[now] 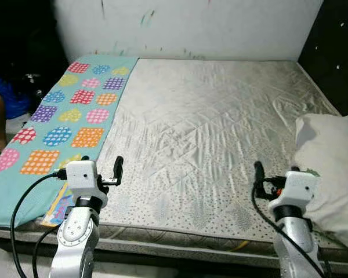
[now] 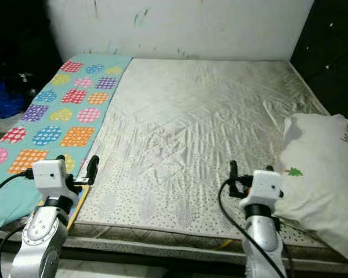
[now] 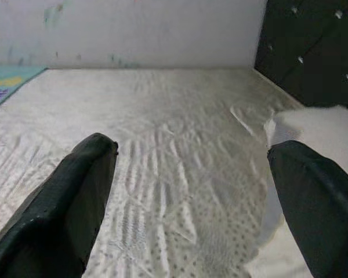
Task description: Clean up the room
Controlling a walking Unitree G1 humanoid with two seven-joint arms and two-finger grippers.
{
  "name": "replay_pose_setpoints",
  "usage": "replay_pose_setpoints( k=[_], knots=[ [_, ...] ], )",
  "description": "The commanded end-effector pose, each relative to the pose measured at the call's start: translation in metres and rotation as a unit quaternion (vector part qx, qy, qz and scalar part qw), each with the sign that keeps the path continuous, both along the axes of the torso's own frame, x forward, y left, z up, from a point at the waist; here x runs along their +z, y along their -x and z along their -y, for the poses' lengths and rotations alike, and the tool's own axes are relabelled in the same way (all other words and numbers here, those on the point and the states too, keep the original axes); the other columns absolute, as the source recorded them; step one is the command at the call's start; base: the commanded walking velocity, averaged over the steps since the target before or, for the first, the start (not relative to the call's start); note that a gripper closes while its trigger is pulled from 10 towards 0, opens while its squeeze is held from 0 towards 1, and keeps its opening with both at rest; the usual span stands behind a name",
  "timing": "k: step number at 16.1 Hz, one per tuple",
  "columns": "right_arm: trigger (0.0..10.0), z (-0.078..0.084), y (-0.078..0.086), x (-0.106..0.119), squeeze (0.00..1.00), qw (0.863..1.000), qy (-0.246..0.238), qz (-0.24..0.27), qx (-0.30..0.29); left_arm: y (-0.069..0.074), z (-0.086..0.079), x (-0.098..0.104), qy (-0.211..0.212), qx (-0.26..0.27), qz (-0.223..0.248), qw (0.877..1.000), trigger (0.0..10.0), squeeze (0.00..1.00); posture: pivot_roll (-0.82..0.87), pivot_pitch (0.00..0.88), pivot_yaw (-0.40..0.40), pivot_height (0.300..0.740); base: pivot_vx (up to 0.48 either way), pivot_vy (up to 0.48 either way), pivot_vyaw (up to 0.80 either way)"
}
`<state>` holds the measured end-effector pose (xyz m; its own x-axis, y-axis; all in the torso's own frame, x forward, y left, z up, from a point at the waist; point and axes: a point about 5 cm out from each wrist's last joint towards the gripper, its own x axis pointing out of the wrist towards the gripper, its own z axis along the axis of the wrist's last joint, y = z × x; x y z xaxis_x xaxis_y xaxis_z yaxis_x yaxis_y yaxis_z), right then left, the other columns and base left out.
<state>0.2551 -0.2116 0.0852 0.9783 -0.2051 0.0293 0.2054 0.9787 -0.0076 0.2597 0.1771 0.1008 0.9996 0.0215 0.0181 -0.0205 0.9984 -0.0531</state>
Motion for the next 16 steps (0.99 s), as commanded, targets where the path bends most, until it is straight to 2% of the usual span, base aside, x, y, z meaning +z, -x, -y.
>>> replay_pose_setpoints(
  k=[1, 2, 5, 12, 16],
  knots=[
    [10.0, 0.009, -0.001, 0.001, 0.00, 1.000, -0.011, 0.001, -0.024, 0.002, -0.005, -0.003, -0.005, 0.007, -0.003, 1.000, 10.0, 0.00, -0.08, 0.040, 0.021, 0.740, 0.000, 0.000, 0.00],
    [10.0, 0.012, 0.000, -0.001, 0.00, 0.999, -0.023, -0.003, -0.032, 0.004, -0.007, -0.004, -0.005, 0.010, -0.005, 1.000, 10.0, 0.00, -0.08, 0.044, 0.021, 0.740, 0.000, 0.000, 0.00],
    [10.0, 0.004, -0.001, -0.002, 0.00, 1.000, -0.021, 0.001, -0.016, 0.005, -0.013, -0.006, -0.011, 0.014, -0.010, 1.000, 10.0, 0.00, -0.07, 0.051, 0.025, 0.740, 0.000, 0.000, 0.00],
    [10.0, -0.003, -0.007, -0.009, 0.00, 0.999, -0.034, -0.017, -0.002, 0.007, -0.015, -0.005, -0.014, 0.020, -0.007, 1.000, 10.0, 0.00, -0.05, 0.058, 0.013, 0.740, 0.000, 0.000, -0.76],
    [10.0, -0.003, -0.007, -0.010, 0.00, 0.999, -0.036, -0.019, 0.004, 0.005, -0.011, -0.006, -0.012, 0.008, -0.011, 1.000, 10.0, 0.00, -0.06, 0.056, 0.011, 0.740, 0.000, 0.000, -0.11]
  ],
)
